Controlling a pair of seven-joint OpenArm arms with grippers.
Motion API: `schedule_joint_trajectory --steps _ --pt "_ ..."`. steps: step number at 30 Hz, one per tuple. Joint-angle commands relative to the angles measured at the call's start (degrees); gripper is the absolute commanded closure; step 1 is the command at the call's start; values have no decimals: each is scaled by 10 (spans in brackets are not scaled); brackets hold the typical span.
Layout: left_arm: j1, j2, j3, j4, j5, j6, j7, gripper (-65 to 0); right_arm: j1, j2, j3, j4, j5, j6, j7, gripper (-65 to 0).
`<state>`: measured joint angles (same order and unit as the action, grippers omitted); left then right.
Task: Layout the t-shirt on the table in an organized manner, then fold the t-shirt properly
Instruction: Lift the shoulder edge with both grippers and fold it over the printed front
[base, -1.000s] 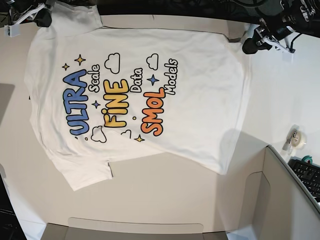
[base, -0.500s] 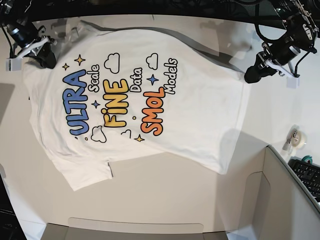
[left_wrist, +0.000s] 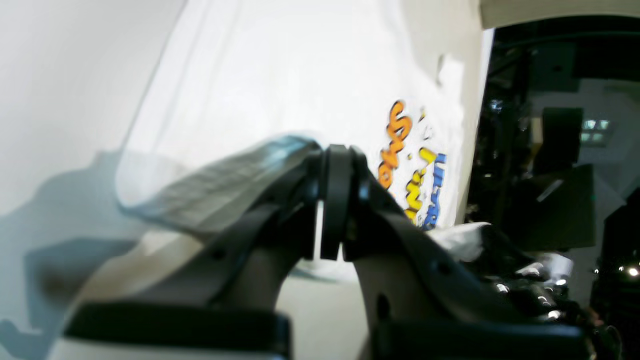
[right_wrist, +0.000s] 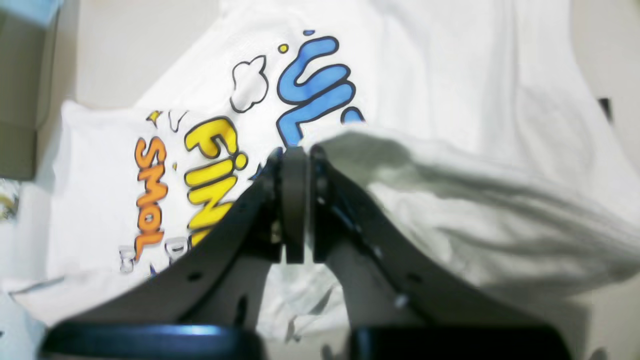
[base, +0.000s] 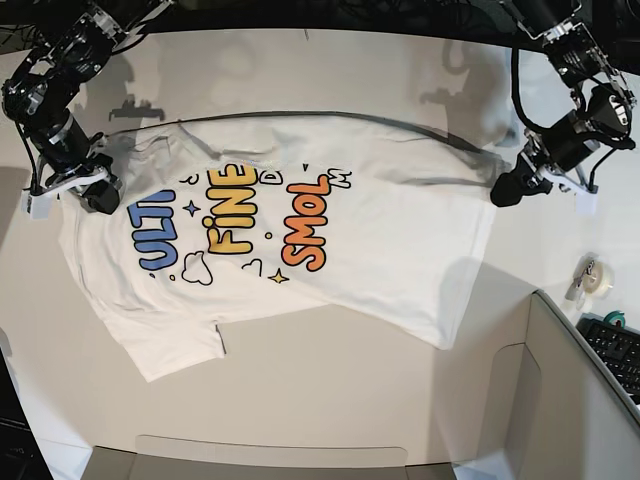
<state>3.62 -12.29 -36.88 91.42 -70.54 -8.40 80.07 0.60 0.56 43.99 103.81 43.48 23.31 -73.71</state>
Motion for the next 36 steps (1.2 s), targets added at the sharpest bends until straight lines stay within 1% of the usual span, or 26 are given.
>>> schedule_joint_trajectory --steps 1,3,5,9,14,18,20,23,30,36 --pt "-8 -9 -3 3 4 0 -1 0 12 5 3 -6 14 0 8 0" --pt "-16 -9 -4 -6 32 0 -1 0 19 7 3 -28 14 -1 14 0" --pt "-22 -9 -4 -17 54 0 -1 0 19 9 2 -44 13 -2 40 0" --pt "-23 -9 -1 -23 82 0 -24 0 18 10 2 -72 -9 -2 69 0" --pt "-23 -9 -4 -23 86 0 -26 0 19 8 -2 -79 -41 -2 91 0" --pt "-23 -23 -5 -23 86 0 -28 0 19 9 1 -78 -40 -2 95 0" --pt "-23 -24 -5 -23 86 0 -42 0 20 9 2 -78 -41 -2 100 0" --pt "-21 -39 -1 -24 86 0 -60 0 19 9 2 -78 -41 -2 112 0" --pt "-20 -40 0 -25 95 0 -65 0 18 6 2 -79 -42 -3 114 0" --pt "-20 -39 0 -54 98 -1 -65 -4 17 5 -2 -79 -42 -3 114 0"
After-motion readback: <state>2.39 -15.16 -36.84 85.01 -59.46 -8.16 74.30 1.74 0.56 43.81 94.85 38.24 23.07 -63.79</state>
